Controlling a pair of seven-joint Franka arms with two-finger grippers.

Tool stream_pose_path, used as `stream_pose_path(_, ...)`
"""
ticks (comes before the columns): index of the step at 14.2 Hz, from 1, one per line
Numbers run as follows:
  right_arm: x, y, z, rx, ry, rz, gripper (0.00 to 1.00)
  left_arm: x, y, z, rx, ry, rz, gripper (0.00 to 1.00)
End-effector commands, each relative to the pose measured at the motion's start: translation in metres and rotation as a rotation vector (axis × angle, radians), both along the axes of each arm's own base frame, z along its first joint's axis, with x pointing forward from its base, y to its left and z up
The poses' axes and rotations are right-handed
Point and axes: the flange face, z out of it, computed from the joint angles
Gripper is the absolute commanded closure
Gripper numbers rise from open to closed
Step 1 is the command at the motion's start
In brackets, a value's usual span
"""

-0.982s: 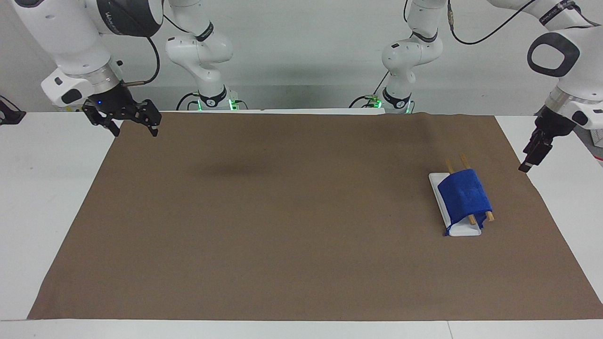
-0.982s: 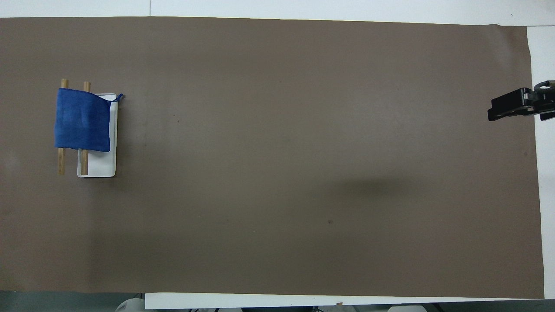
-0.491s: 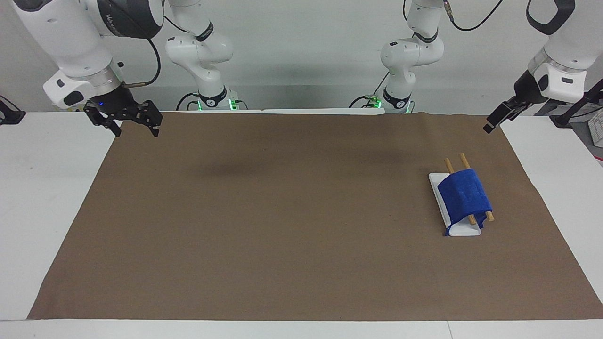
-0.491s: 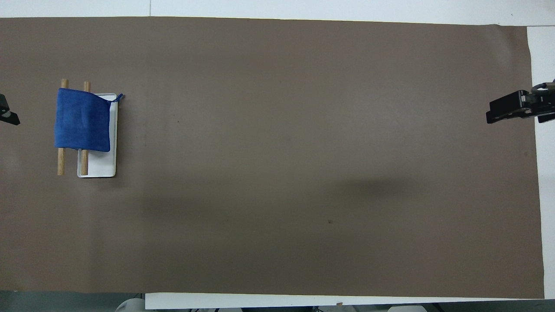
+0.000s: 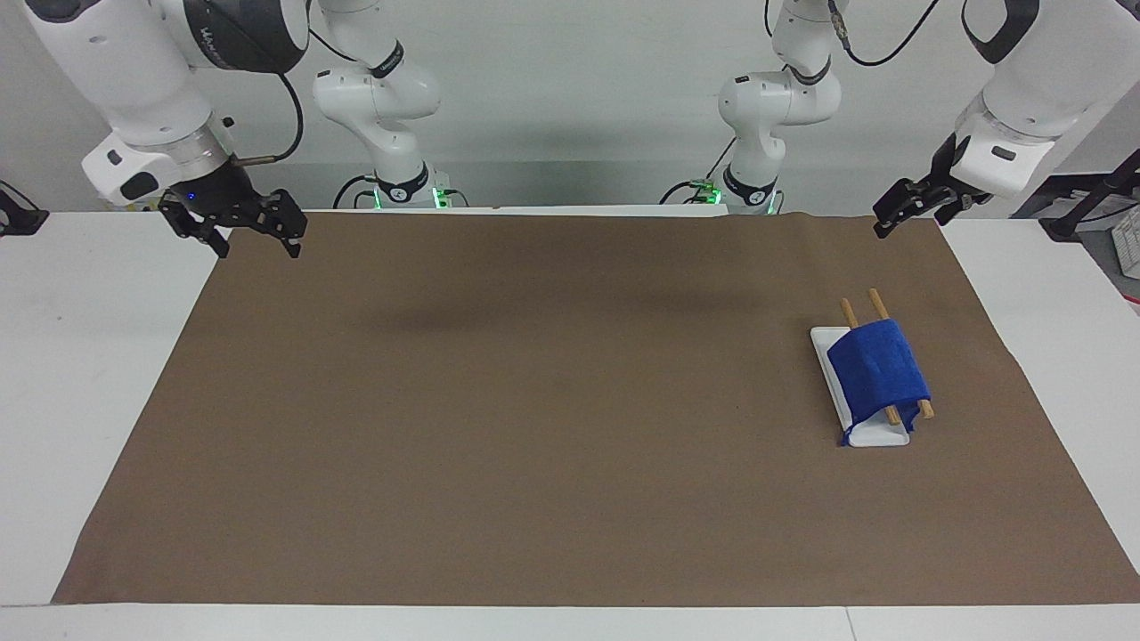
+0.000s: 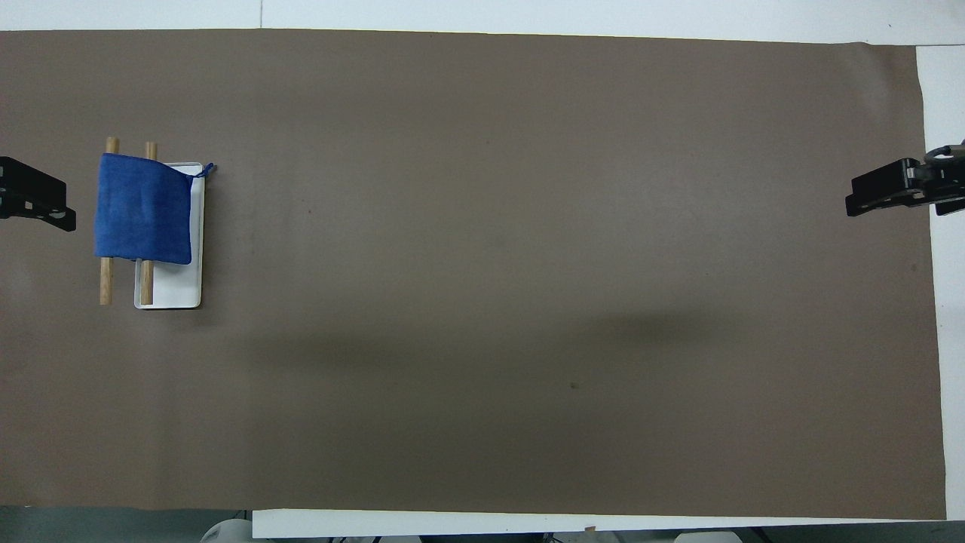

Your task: Right arm passes towel to left arm to hang

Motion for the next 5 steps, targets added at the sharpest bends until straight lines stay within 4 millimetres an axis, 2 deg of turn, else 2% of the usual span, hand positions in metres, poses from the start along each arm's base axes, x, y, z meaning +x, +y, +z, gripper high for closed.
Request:
stream_pose_path(1, -0.0074, -0.0020, 0.0006, -0.002, 0.008, -0.009, 0.00, -0.0044, -0.0060, 0.0068, -0.042, -0.011, -0.026, 0.00)
stream_pose_path(5, -0.0073, -0.0020, 0.0007, -0.002, 0.007, -0.011, 0.00, -0.0063, -0.0069, 0.0107, -0.058, -0.038, -0.024, 0.00)
